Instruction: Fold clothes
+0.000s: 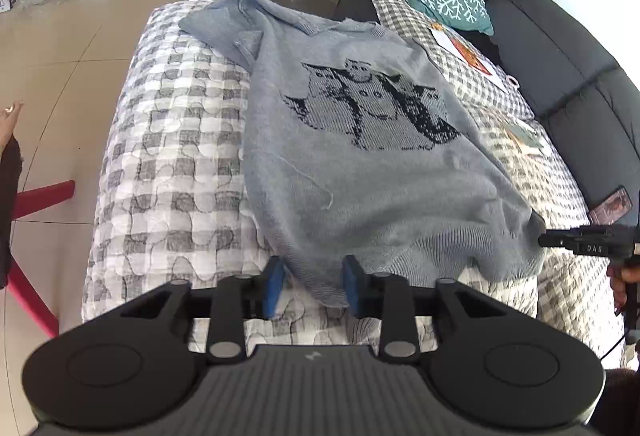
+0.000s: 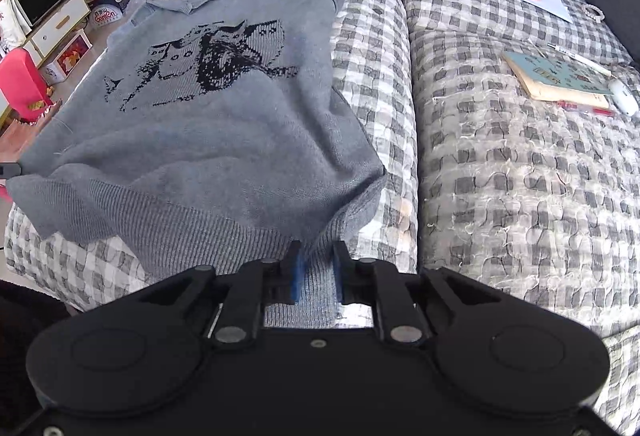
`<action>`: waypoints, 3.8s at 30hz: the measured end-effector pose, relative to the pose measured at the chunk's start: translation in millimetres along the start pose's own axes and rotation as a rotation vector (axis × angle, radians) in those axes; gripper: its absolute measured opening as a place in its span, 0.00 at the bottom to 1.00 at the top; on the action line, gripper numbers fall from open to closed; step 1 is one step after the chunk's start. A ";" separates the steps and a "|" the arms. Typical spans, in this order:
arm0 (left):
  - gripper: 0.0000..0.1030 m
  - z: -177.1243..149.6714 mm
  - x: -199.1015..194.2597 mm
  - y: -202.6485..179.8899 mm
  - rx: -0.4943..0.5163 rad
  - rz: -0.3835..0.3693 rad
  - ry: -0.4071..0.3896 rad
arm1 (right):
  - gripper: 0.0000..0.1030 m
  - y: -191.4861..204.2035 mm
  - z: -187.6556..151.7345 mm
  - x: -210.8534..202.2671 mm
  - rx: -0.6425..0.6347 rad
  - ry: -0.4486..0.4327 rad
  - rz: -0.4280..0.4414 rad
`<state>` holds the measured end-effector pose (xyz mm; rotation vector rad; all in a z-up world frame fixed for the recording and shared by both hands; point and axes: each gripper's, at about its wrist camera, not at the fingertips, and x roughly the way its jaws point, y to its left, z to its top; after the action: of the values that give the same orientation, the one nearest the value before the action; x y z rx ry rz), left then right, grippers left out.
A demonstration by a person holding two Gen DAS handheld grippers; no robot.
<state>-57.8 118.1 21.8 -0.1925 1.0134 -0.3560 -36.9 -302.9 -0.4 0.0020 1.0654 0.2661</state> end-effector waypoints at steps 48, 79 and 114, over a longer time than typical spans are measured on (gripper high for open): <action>0.01 -57.4 6.8 10.0 0.129 0.096 0.218 | 0.08 50.9 -40.9 2.4 -0.203 0.195 0.130; 0.53 157.3 96.4 108.0 -0.362 0.092 -0.227 | 0.48 40.8 107.1 79.8 0.082 -0.198 0.020; 0.34 217.6 132.9 112.5 -0.171 0.610 -0.153 | 0.52 -25.4 144.0 117.5 0.385 -0.384 0.060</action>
<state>214.5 170.6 -6.7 -0.0557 0.9018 0.2968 146.5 -283.8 -35.1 0.4165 0.7210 0.1045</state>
